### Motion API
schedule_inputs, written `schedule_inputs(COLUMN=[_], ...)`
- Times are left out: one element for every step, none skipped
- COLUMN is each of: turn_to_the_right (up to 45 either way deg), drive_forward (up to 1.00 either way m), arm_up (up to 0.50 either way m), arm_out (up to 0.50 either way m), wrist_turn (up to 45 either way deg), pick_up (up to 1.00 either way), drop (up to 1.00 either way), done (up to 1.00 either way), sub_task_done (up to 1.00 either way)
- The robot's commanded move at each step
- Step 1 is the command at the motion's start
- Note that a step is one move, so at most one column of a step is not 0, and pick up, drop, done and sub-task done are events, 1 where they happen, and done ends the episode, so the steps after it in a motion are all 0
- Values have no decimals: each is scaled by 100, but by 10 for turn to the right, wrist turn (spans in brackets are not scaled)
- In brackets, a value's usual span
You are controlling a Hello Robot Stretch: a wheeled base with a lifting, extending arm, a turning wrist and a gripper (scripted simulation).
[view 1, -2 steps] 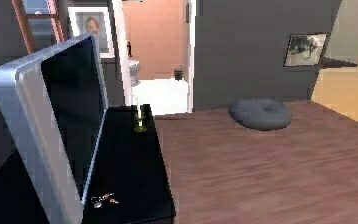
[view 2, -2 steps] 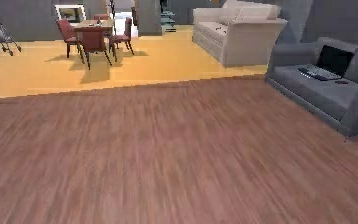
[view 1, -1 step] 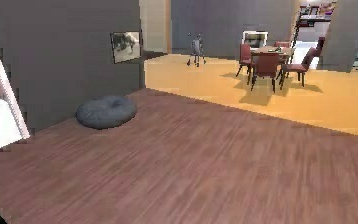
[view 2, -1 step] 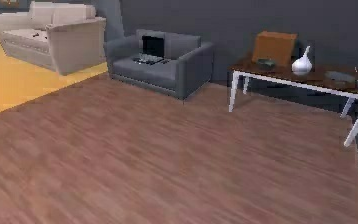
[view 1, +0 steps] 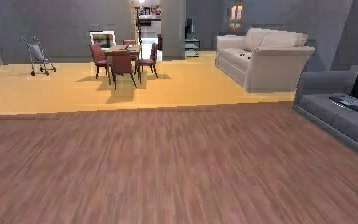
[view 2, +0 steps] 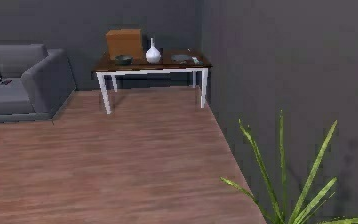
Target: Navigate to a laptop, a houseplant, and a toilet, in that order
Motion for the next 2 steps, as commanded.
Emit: schedule_inputs(turn_to_the_right=[0,-450], drive_forward=[40,0], arm_up=[0,0], arm_out=[0,0], wrist_turn=[0,0], pick_up=[0,0], drop=[0,0], done=[0,0], sub_task_done=[0,0])
